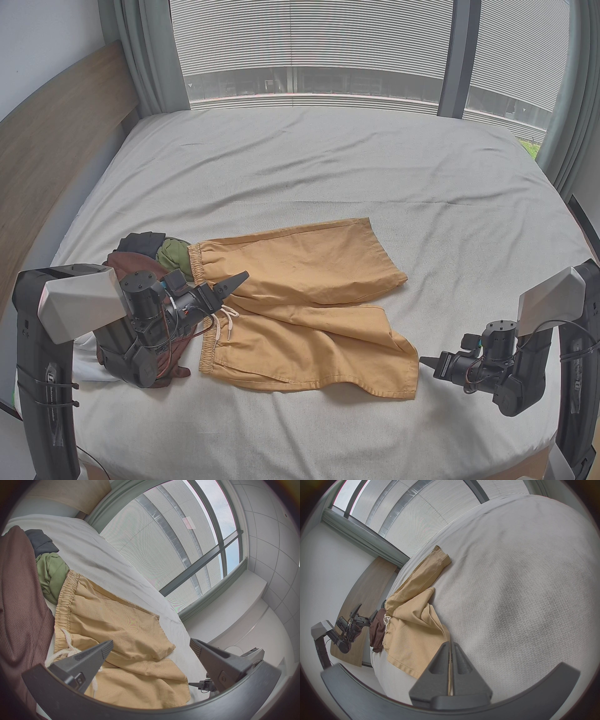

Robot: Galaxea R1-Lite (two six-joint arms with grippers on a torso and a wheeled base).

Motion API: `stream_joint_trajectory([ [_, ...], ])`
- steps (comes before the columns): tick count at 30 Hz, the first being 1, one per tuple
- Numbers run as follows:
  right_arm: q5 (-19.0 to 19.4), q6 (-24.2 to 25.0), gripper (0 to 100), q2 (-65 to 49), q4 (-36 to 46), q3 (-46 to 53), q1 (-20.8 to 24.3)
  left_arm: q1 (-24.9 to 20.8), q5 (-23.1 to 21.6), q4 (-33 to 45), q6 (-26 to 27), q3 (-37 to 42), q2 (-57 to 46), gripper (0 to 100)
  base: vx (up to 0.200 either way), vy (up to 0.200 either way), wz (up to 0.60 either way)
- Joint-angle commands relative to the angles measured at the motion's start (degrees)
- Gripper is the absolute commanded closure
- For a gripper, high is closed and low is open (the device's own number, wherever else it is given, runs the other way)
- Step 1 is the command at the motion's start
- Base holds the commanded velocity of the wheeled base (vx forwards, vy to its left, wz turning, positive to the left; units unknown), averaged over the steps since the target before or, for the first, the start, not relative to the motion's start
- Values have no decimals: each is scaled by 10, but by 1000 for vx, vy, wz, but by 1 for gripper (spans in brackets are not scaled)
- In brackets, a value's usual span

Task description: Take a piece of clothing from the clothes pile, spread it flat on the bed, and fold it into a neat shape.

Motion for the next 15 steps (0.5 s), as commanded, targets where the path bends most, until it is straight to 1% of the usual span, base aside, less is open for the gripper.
stream_joint_trajectory([
  [1, 3, 0, 100, 6, -1, -1, -1, 0, 0, 0, 0, 0, 1, 0, 0, 0, 0],
  [6, 3, 1, 100, -2, -2, -17, 3, 0, 1, 0, 1, 0, 1, 0, 0, 0, 0],
  [7, 2, 1, 0, -7, -2, -25, 3, 0, 1, 0, 1, 0, 1, 0, 0, 0, 0],
  [15, 2, 4, 0, -18, 0, -73, 7, 0, 1, 0, 1, 0, 1, 0, 0, 0, 0],
])
